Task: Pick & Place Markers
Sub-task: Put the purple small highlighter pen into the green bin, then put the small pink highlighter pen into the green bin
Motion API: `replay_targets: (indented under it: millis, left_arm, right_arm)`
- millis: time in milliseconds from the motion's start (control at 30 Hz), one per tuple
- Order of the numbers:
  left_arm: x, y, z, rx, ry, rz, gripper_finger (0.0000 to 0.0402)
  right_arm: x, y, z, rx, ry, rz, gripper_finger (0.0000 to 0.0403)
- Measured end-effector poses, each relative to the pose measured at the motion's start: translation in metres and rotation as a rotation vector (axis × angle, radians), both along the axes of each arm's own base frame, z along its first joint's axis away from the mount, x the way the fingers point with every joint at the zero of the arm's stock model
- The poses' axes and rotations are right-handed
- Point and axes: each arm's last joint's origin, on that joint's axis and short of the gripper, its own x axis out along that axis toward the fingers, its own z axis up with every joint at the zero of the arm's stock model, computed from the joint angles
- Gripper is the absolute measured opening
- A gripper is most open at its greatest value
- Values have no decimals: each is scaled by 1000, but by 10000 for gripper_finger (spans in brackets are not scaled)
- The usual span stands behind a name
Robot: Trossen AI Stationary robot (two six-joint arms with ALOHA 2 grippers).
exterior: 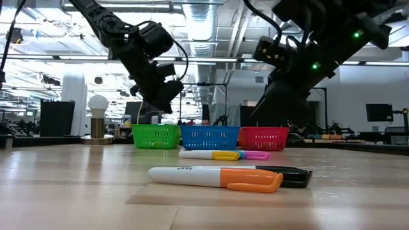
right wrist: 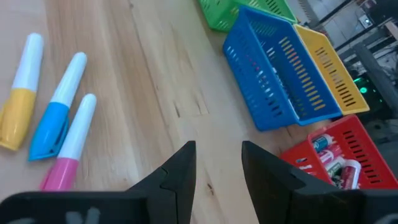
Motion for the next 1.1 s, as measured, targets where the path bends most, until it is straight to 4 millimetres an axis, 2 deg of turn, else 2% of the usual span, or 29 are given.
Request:
replay_targets:
  millis: [167, 433, 567, 667, 833, 967, 1100]
  left_arm:
    - [0, -1, -1, -24, -9, -27, 63]
    - [0, -3, 0, -55, -39, -24, 143]
    - [-2, -19, 14, -71, -71, -71, 173]
    - [-4, -42, 31, -106, -133, -126, 181]
    - [-16, -108, 47, -167, -244, -305, 178]
    - [-33, -166, 40, -203, -377, -439, 172]
    - [-52, -216, 21, -191, -548, -556, 171]
  right_arm:
    - [-2, 4, -1, -3, 12, 14, 118]
    - [-4, 10, -1, 8, 8, 22, 118]
    - [-5, 13, -1, 25, -7, 16, 118]
    - [-7, 20, -1, 42, -24, 24, 118]
    - [-11, 40, 1, 77, -75, 75, 118]
    - [-13, 60, 7, 128, -85, 157, 118]
    - [-14, 74, 10, 225, -73, 252, 118]
